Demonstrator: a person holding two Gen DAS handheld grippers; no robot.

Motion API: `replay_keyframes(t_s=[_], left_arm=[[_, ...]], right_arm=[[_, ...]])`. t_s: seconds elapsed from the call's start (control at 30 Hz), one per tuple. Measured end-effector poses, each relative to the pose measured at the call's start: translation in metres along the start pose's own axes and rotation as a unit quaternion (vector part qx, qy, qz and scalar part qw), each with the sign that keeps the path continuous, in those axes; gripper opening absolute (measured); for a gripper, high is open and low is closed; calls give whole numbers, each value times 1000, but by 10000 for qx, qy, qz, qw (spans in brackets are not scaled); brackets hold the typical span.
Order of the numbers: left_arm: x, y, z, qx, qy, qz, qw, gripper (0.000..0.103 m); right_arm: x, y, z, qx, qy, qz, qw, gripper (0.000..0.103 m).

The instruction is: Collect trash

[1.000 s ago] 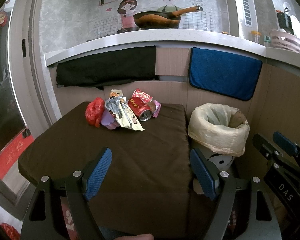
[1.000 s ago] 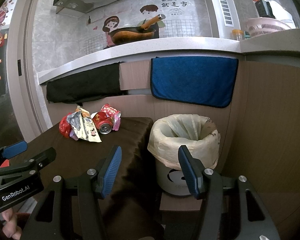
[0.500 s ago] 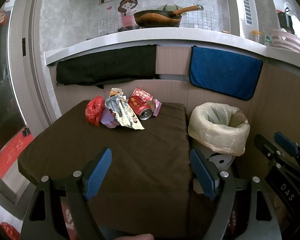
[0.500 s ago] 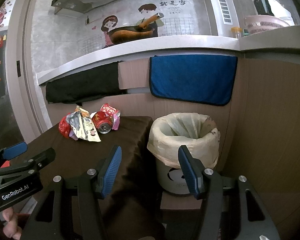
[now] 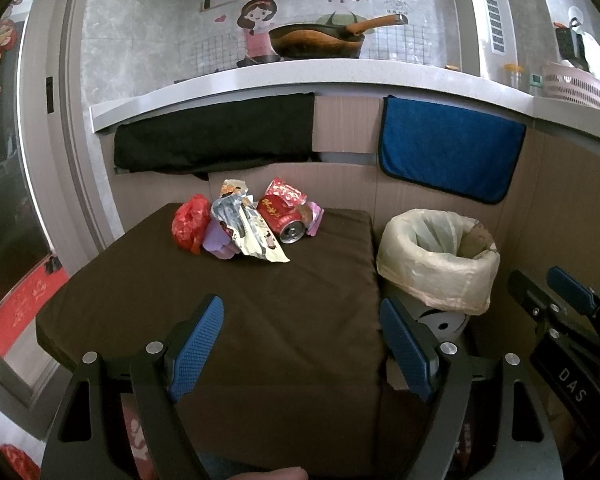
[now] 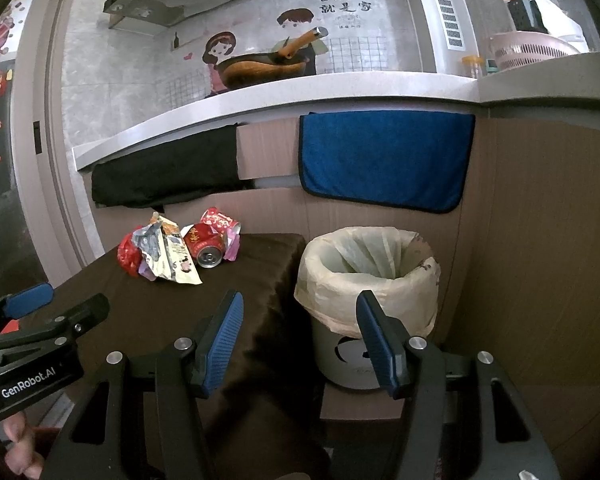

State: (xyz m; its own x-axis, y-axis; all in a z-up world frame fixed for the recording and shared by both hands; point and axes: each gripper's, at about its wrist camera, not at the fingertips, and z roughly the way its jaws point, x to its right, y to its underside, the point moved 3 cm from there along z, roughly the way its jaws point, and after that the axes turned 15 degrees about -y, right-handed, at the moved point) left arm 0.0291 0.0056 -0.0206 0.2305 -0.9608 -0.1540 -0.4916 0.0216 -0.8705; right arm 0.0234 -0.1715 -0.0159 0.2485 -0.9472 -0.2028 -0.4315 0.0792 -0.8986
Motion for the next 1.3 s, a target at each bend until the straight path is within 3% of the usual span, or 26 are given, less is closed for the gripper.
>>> replay_keyframes(t_s=[0.8,1.03,1.13,1.3], left_arm=[[-1,-6,1,6,54,-165,9998,81],[-26,-28,36,-145,72,-556,9983,81],[-47,-38,63,-264,142,-758,9967,81],[-86,-46,123,-651,-92,-1251,9900,81]], right_arm=[[1,0,0,34,90,-6,10000,57],[18,-12,15,88,39,141,9999,57],[18,-30,30,249,11,-149,9996,57],[11,-62,73,385,-246,-561,9974,57]])
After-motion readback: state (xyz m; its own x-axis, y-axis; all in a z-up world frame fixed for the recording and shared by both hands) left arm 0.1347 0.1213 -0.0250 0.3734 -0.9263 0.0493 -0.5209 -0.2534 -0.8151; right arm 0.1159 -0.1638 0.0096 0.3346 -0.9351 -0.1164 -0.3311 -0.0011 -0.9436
